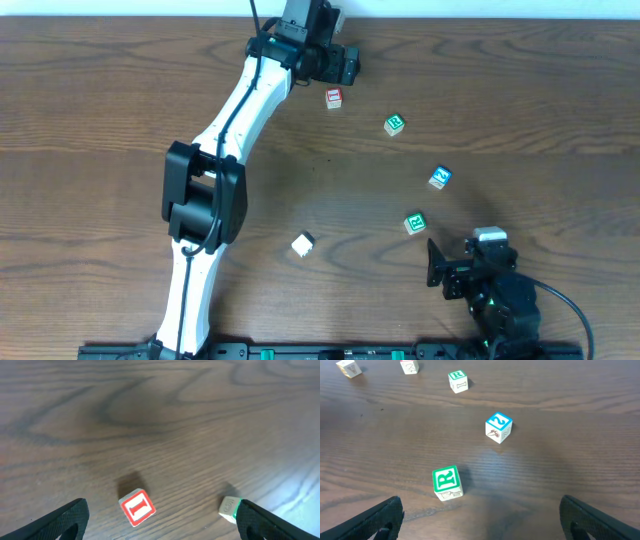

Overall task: Spell out Ai2
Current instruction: 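Reach the left gripper forward over the red-bordered I block, then lower the left gripper and close it on the red I block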

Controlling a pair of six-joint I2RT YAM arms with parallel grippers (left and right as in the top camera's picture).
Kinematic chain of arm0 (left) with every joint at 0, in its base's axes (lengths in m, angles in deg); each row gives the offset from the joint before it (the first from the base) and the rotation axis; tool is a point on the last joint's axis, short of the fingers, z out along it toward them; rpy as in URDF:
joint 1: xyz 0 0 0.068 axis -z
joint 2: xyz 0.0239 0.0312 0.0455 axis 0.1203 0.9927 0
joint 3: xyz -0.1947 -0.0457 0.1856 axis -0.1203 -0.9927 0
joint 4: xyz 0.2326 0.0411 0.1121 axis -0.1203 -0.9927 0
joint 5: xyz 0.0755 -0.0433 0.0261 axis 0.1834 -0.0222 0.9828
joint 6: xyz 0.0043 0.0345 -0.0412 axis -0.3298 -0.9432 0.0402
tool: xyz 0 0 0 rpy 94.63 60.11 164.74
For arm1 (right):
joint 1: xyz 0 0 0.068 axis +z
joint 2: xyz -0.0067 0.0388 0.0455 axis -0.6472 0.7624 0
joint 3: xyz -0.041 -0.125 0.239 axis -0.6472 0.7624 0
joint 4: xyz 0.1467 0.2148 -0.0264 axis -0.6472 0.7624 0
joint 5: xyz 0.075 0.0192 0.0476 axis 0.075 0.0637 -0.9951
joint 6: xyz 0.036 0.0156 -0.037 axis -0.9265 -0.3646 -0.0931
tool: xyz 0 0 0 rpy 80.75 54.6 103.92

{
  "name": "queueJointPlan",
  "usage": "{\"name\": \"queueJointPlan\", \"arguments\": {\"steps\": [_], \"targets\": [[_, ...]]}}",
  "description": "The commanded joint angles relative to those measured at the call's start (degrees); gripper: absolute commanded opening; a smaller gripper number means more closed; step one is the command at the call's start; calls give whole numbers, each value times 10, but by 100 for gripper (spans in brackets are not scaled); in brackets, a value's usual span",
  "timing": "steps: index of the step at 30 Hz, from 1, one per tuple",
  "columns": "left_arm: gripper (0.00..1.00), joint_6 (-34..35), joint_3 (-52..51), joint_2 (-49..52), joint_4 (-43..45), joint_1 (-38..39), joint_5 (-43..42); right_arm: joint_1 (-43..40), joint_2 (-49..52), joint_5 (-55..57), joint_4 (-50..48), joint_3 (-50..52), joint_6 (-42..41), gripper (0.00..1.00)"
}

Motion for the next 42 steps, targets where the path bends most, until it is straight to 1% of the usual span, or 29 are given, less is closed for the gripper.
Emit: {"name": "queueJointPlan", "arguments": {"steps": [1, 3, 6, 11, 14, 18, 22, 23, 29, 42], "targets": [[95, 78, 10, 26, -7, 2, 43, -9, -3, -5, 1, 6, 8, 99], [95, 108, 10, 35, -6, 4, 47, -9, -3, -5, 1, 6, 8, 99], [96, 157, 10, 47, -6, 10, 79, -9, -3, -5, 1, 6, 8, 99], [97, 165, 10, 66, -9, 28, 84, -9, -3, -5, 1, 6, 8, 99], [99, 168, 10, 74, -13, 46, 114, -9, -3, -5, 1, 6, 7, 99], [99, 192, 10, 74, -21, 58, 159, -9, -3, -5, 1, 6, 8, 99], [100, 227, 10, 74, -26, 59, 174, -9, -3, -5, 1, 6, 7, 99], [95, 235, 10, 74, -26, 59, 174, -9, -3, -5, 1, 6, 8, 99], [88, 261, 10, 75, -27, 59, 193, -9, -3, -5, 1, 6, 7, 99], [88, 269, 9, 88, -24, 58, 182, -9, -3, -5, 1, 6, 8, 99]]}}
